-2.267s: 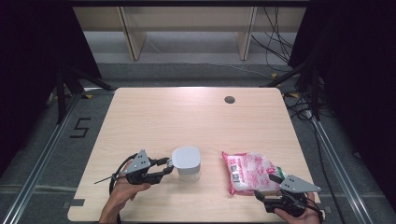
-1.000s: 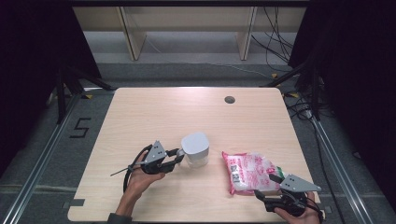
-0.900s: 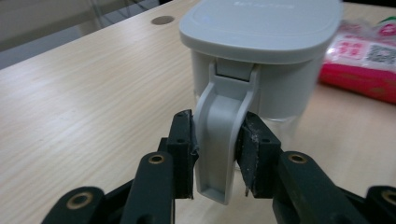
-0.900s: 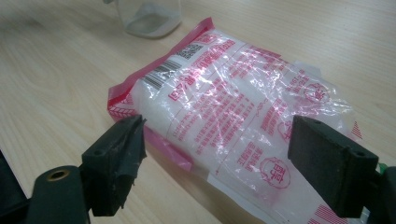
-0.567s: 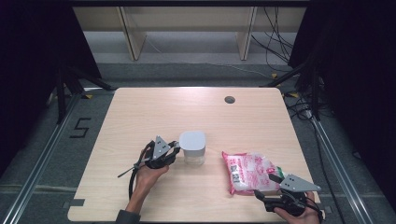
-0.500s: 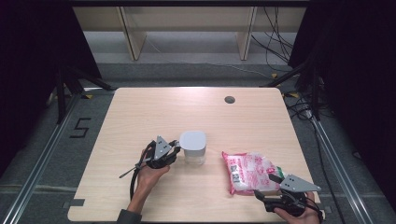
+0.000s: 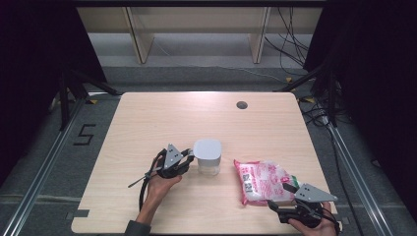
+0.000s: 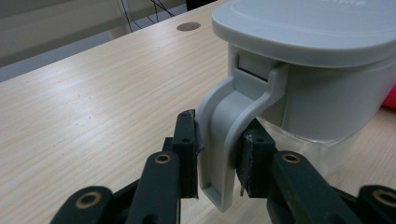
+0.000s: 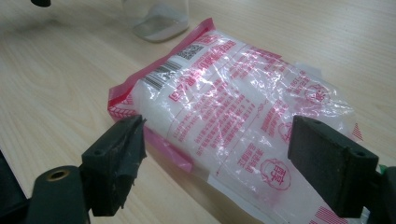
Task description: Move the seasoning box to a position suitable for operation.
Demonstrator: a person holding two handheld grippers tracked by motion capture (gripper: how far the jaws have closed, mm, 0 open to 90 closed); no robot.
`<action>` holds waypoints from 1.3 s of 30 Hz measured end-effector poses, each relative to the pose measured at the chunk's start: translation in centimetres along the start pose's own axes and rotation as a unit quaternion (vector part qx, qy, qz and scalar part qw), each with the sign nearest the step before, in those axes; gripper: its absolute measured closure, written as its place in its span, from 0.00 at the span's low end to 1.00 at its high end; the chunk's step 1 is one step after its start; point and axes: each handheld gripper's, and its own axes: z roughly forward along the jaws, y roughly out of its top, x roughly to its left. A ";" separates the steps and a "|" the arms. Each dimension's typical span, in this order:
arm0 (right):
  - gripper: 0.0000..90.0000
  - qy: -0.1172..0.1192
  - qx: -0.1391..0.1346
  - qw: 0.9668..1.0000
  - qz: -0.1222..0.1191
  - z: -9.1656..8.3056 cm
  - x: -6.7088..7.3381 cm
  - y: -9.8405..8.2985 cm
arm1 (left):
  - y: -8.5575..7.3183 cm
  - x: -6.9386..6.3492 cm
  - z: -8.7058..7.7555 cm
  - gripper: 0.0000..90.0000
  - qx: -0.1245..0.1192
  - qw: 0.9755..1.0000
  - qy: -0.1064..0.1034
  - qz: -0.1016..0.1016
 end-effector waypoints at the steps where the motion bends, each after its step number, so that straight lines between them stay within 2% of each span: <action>1: 0.22 0.002 -0.001 1.000 0.000 0.0 0.0 0.0 | 0.0 0.0 0.0 0.79 0.001 1.000 -0.001 0.002; 4: 0.22 0.002 -0.001 1.000 0.001 0.0 0.0 0.0 | 0.1 -0.2 0.1 0.79 -0.002 1.000 -0.006 0.000; 5: 0.22 0.000 -0.002 1.000 0.000 0.0 0.0 0.0 | 0.1 -0.5 0.2 0.79 -0.003 1.000 -0.019 -0.009; 6: 0.22 0.002 -0.001 1.000 -0.001 0.0 0.0 0.0 | 0.1 -0.5 0.3 0.79 -0.005 1.000 -0.022 -0.010; 13: 0.22 0.002 -0.002 1.000 0.001 0.0 0.0 0.0 | 0.2 -0.6 0.5 0.78 -0.006 0.999 -0.027 -0.016; 16: 0.22 0.005 -0.004 1.000 0.000 -0.1 -0.1 0.0 | 0.1 -0.4 0.6 0.78 -0.008 0.999 -0.043 -0.030; 17: 0.22 0.002 -0.002 1.000 0.001 -0.1 -0.1 0.0 | 0.1 -0.3 0.4 0.77 -0.003 0.999 -0.043 -0.025; 21: 0.22 0.001 -0.002 1.000 0.008 -0.2 -0.1 -0.1 | 0.2 -0.1 0.0 0.63 -0.001 0.998 -0.050 -0.023; 23: 0.22 0.002 -0.005 1.000 0.011 -0.3 -0.1 -0.1 | 0.4 0.2 -0.8 0.56 -0.003 0.998 -0.059 -0.019; 25: 0.22 0.003 -0.004 1.000 0.010 -0.2 -0.1 -0.1 | 0.4 0.2 -1.3 0.48 0.005 0.998 -0.062 -0.025; 27: 0.22 0.004 -0.005 1.000 0.004 -0.2 -0.2 -0.1 | 0.5 0.2 -1.8 0.45 0.009 0.998 -0.061 -0.023; 28: 0.22 0.002 -0.004 1.000 0.003 -0.2 -0.2 -0.1 | 0.6 0.2 -2.0 0.44 0.009 0.998 -0.063 -0.031; 29: 0.22 -0.003 -0.001 1.000 0.017 -0.4 0.0 -0.1 | 0.6 0.3 -2.3 0.42 0.009 0.997 -0.062 -0.036; 31: 0.22 -0.003 0.000 1.000 0.018 -0.4 0.1 -0.1 | 0.9 0.4 -2.8 0.40 0.004 0.998 -0.060 -0.036; 33: 0.22 0.000 -0.002 1.000 0.003 -0.3 -0.1 -0.1 | 1.1 0.3 -3.1 0.38 0.003 0.997 -0.061 -0.039; 35: 0.22 -0.006 -0.002 1.000 0.009 -0.4 -0.1 -0.1 | 1.2 0.4 -3.2 0.36 0.006 0.997 -0.064 -0.038; 36: 0.22 -0.003 -0.003 1.000 0.010 -0.4 -0.1 -0.1 | 1.5 0.3 -3.4 0.36 0.014 0.997 -0.060 -0.040; 37: 0.22 0.004 -0.001 1.000 0.003 -0.3 -0.3 -0.1 | 1.6 0.4 -3.4 0.36 0.011 0.997 -0.066 -0.039; 38: 0.22 0.003 -0.002 1.000 0.001 -0.3 -0.3 -0.1 | 1.7 0.3 -3.6 0.36 0.021 0.996 -0.061 -0.053; 39: 0.22 0.002 -0.006 1.000 0.000 -0.3 -0.3 -0.1 | 1.8 0.3 -3.6 0.36 0.025 0.996 -0.057 -0.058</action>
